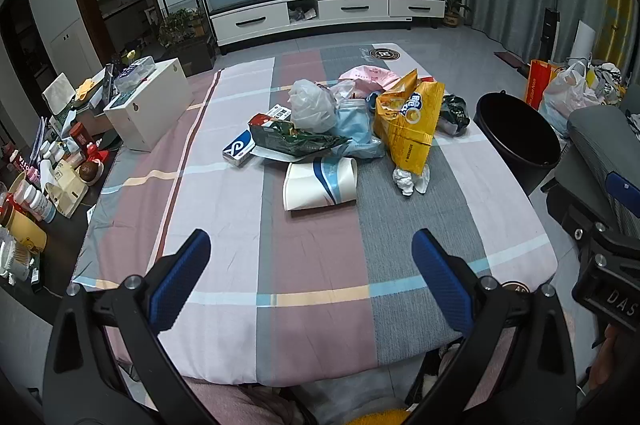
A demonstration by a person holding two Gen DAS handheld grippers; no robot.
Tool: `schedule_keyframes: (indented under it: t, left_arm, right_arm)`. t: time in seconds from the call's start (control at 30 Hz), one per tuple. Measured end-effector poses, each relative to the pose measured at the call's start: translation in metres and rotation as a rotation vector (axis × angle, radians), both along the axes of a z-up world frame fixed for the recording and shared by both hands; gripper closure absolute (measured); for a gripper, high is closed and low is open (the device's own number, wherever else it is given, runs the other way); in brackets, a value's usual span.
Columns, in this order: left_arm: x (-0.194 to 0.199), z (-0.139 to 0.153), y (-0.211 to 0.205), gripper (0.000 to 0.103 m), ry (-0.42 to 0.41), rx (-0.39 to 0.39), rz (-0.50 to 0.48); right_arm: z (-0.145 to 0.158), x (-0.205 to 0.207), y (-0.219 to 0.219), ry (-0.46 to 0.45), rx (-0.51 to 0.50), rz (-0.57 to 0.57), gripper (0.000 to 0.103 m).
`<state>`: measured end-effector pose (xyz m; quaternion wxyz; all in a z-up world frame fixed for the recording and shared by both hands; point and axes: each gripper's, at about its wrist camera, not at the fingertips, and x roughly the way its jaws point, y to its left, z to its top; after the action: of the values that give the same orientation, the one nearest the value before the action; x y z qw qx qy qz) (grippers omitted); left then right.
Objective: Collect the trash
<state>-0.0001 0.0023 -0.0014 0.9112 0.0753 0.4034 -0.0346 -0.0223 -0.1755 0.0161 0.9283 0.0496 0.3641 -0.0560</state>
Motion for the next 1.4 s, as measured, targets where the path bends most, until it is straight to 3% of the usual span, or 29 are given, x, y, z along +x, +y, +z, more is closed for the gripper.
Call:
schedule_keyframes:
  t: [1.4]
  left_arm:
    - [0.001,0.007,-0.006,0.003,-0.001,0.004,-0.005]
  right_arm:
    - [-0.003,-0.001,0.0,0.004,0.002,-0.011,0.002]
